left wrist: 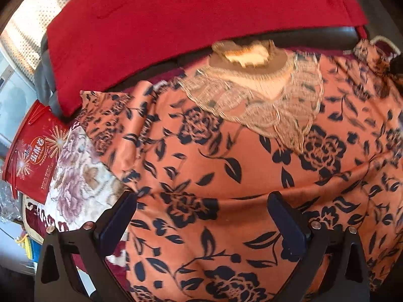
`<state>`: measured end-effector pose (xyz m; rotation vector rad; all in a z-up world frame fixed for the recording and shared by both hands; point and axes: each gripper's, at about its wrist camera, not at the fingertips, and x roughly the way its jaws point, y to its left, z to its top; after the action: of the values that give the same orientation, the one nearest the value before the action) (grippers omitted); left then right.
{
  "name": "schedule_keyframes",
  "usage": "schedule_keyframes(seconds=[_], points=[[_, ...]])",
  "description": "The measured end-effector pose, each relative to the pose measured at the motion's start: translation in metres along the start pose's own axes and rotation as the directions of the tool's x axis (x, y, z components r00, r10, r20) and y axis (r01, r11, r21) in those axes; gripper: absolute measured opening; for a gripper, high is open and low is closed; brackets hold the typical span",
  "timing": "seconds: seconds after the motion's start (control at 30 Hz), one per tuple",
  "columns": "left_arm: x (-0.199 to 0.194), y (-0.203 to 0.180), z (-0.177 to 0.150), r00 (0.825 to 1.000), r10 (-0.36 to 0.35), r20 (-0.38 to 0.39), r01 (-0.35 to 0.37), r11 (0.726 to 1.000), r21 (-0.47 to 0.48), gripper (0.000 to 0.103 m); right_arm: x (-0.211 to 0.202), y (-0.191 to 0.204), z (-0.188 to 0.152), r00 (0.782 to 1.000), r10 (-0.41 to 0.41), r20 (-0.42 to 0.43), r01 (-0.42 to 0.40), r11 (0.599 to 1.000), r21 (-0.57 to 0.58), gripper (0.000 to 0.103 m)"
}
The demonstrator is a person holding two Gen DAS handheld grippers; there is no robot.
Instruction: Fold small clothes
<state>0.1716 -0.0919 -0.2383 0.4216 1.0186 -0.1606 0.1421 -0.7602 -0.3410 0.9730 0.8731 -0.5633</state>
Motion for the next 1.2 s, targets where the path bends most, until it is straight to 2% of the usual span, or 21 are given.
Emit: schedule_keyframes(seconds=[0.13, 0.2, 0.27, 0.33, 0.4, 0.47, 0.53, 0.57, 0.6, 0.67, 0.7, 0.73, 0.77, 0.83, 0.9, 0.97, 1.03, 1.13, 1.17, 1.2], points=[[-0.024, 0.025, 0.004, 0.996, -0.06, 0.073, 0.064, 0.996, -0.055, 0.103, -0.056, 0.046, -0.027, 0.983, 0.171, 0.059, -0.16, 0.973, -0.165, 0.014], [-0.035, 0.035, 0.005, 0.99, -0.1, 0.102, 0.108, 0.991, -0.077, 0.103, -0.085, 0.075, -0.05, 0.956, 0.291, 0.027, -0.276, 0.929, -0.248, 0.014], [-0.043, 0.047, 0.003, 0.983, -0.13, 0.132, 0.143, 0.986, -0.091, 0.103, -0.107, 0.107, -0.08, 0.936, 0.35, -0.024, -0.338, 0.883, -0.326, 0.014], [-0.049, 0.06, 0.0, 0.976, -0.146, 0.163, 0.164, 0.981, -0.103, 0.103, -0.123, 0.134, -0.117, 0.898, 0.428, -0.104, -0.433, 0.814, -0.389, 0.014], [-0.05, 0.071, -0.003, 0.971, -0.156, 0.183, 0.179, 0.977, -0.119, 0.103, -0.133, 0.162, -0.158, 0.849, 0.491, -0.194, -0.523, 0.728, -0.444, 0.014], [-0.052, 0.087, -0.009, 0.965, -0.175, 0.193, 0.205, 0.967, -0.149, 0.103, -0.135, 0.18, -0.201, 0.811, 0.515, -0.278, -0.582, 0.663, -0.47, 0.014], [-0.048, 0.101, -0.015, 0.96, -0.206, 0.19, 0.24, 0.953, -0.183, 0.103, -0.12, 0.184, -0.239, 0.77, 0.533, -0.351, -0.638, 0.626, -0.448, 0.016], [-0.047, 0.105, -0.018, 0.959, -0.213, 0.19, 0.249, 0.948, -0.197, 0.103, -0.11, 0.185, -0.25, 0.765, 0.53, -0.367, -0.644, 0.627, -0.438, 0.018], [-0.042, 0.111, -0.021, 0.958, -0.219, 0.186, 0.257, 0.941, -0.218, 0.103, -0.093, 0.182, -0.256, 0.776, 0.511, -0.37, -0.63, 0.644, -0.433, 0.018], [-0.034, 0.118, -0.026, 0.954, -0.244, 0.173, 0.281, 0.928, -0.243, 0.103, -0.064, 0.173, -0.264, 0.815, 0.443, -0.372, -0.575, 0.695, -0.432, 0.03], [-0.031, 0.12, -0.027, 0.952, -0.256, 0.167, 0.292, 0.923, -0.25, 0.103, -0.051, 0.166, -0.261, 0.84, 0.398, -0.369, -0.533, 0.734, -0.421, 0.043], [-0.026, 0.122, -0.028, 0.948, -0.276, 0.159, 0.31, 0.914, -0.261, 0.103, -0.043, 0.158, -0.261, 0.859, 0.357, -0.367, -0.493, 0.772, -0.401, 0.063], [-0.019, 0.123, -0.027, 0.94, -0.303, 0.154, 0.335, 0.902, -0.273, 0.103, -0.041, 0.148, -0.259, 0.867, 0.343, -0.362, -0.473, 0.797, -0.376, 0.067], [-0.01, 0.123, -0.026, 0.929, -0.339, 0.148, 0.369, 0.883, -0.291, 0.103, -0.046, 0.124, -0.251, 0.864, 0.378, -0.332, -0.484, 0.807, -0.338, 0.069], [0.002, 0.12, -0.016, 0.901, -0.404, 0.157, 0.433, 0.844, -0.316, 0.098, -0.062, 0.103, -0.235, 0.867, 0.411, -0.282, -0.491, 0.803, -0.338, 0.074], [0.012, 0.115, 0.001, 0.885, -0.438, 0.158, 0.465, 0.823, -0.327, 0.083, -0.08, 0.085, -0.222, 0.876, 0.434, -0.212, -0.482, 0.809, -0.337, 0.075], [0.023, 0.109, 0.022, 0.871, -0.466, 0.155, 0.49, 0.805, -0.334, 0.072, -0.088, 0.059, -0.205, 0.894, 0.428, -0.129, -0.447, 0.843, -0.3, 0.075], [0.044, 0.094, 0.053, 0.831, -0.536, 0.152, 0.553, 0.758, -0.346, 0.07, -0.084, 0.037, -0.192, 0.888, 0.454, -0.079, -0.459, 0.859, -0.226, 0.075], [0.051, 0.085, 0.062, 0.821, -0.553, 0.141, 0.564, 0.747, -0.353, 0.071, -0.08, 0.042, -0.188, 0.891, 0.446, -0.084, -0.454, 0.868, -0.199, 0.075], [0.056, 0.078, 0.067, 0.816, -0.562, 0.136, 0.57, 0.74, -0.357, 0.071, -0.079, 0.04, -0.184, 0.884, 0.458, -0.094, -0.468, 0.867, -0.173, 0.073]])
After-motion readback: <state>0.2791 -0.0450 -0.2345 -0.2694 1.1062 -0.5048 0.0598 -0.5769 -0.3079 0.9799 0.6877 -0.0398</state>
